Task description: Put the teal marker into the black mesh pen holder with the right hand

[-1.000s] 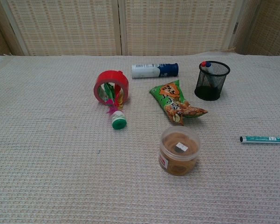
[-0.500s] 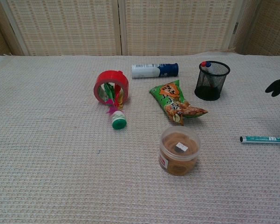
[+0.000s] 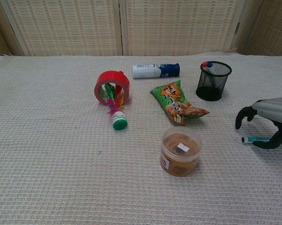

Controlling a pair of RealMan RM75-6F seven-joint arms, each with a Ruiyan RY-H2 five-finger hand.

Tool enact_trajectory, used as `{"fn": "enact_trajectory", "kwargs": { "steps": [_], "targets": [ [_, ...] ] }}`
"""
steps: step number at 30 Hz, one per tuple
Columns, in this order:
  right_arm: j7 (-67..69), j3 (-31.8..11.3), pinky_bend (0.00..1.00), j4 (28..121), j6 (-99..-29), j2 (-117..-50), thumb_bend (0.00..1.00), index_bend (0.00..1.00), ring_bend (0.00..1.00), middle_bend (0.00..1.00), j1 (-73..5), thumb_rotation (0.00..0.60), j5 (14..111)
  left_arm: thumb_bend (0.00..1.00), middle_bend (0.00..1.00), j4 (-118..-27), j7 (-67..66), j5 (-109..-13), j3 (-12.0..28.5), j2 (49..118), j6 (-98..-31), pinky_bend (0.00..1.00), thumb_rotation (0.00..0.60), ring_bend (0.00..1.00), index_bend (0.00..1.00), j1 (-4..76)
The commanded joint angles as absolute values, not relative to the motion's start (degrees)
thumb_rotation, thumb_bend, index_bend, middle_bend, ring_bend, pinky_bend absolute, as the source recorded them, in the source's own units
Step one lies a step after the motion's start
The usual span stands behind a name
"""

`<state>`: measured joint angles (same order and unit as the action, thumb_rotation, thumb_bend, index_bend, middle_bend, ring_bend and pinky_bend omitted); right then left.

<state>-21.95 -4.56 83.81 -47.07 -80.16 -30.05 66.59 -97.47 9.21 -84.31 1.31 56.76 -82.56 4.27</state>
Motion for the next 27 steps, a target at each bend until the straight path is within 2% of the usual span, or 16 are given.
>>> {"fn": "enact_trajectory", "kwargs": {
  "steps": [1,14,22,27],
  "targets": [
    [-22.4,-4.3,0.08,84.0,-47.4,-80.2,0.28,0.36,0.22,0.2,-30.3,0.6,66.0,0.39,0.05,-97.5,9.4,-84.3,1.4,56.6,-82.7,0.12,0.6,0.0,0.22,4.2],
    [-25.3,-2.9,0.09,83.1,-48.3,-81.3,0.28,0.43,0.24,0.19,-31.2,0.6,63.1,0.4,0.05,-97.3,9.9,-83.7,1.5,56.6,-82.1,0.12,0.6,0.0,0.22,4.3],
    [-25.8,-2.8,0.12,82.4,-49.3,-81.9,0.28,0.56,0.27,0.21,-31.6,0.6,62.1,0.4,0.05,-97.1,10.5,-83.5,1.6,56.6,-82.0,0.12,0.6,0.0,0.22,4.2],
    [-25.5,-2.9,0.12,82.5,-50.0,-81.8,0.28,0.59,0.28,0.22,-31.6,0.6,61.9,0.4,0.05,-97.1,10.6,-83.6,1.5,56.5,-81.9,0.12,0.6,0.0,0.22,4.2]
  ]
}}
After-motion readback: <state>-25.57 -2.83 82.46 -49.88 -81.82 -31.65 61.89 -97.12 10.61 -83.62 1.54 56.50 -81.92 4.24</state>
